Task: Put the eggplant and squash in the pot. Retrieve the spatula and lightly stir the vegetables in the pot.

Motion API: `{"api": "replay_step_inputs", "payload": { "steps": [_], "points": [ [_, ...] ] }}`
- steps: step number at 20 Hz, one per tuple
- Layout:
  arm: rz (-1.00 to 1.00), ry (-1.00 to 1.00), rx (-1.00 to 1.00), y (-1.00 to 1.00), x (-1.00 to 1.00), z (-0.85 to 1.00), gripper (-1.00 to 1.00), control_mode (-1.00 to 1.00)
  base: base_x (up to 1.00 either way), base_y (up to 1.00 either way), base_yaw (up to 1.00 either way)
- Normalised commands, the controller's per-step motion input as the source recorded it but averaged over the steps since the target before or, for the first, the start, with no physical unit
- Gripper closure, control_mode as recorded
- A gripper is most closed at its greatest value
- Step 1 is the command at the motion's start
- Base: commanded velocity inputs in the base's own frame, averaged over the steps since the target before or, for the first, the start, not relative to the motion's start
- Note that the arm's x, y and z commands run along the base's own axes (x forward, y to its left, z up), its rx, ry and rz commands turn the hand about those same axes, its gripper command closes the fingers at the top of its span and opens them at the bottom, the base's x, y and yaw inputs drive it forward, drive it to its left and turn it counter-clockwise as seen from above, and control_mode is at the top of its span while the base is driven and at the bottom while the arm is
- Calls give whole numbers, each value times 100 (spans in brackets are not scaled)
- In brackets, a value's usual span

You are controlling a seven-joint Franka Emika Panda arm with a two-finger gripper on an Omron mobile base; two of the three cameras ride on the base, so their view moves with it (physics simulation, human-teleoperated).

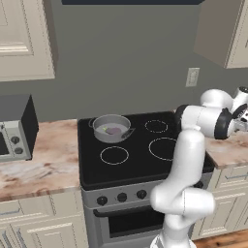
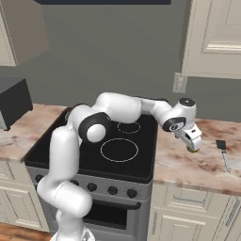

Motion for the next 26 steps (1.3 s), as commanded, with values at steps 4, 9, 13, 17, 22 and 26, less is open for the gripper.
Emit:
{"api": "replay_step_inputs", "payload": {
  "steps": [4,9,13,17,22,26],
  "points": [
    [6,2,0,-51,12,-7,-100,-100,0,0,0],
    [11,0,0,-30,16,0,-100,-100,0,0,0],
    [9,0,0,-17,1,0,-100,-100,0,0,0],
    [13,0,0,-1,1,-33,-100,-100,0,0,0],
    [21,6,0,8,22,-25,-100,-100,0,0,0],
    [22,0,0,-5,56,0,-100,-100,0,0,0]
  ]
}}
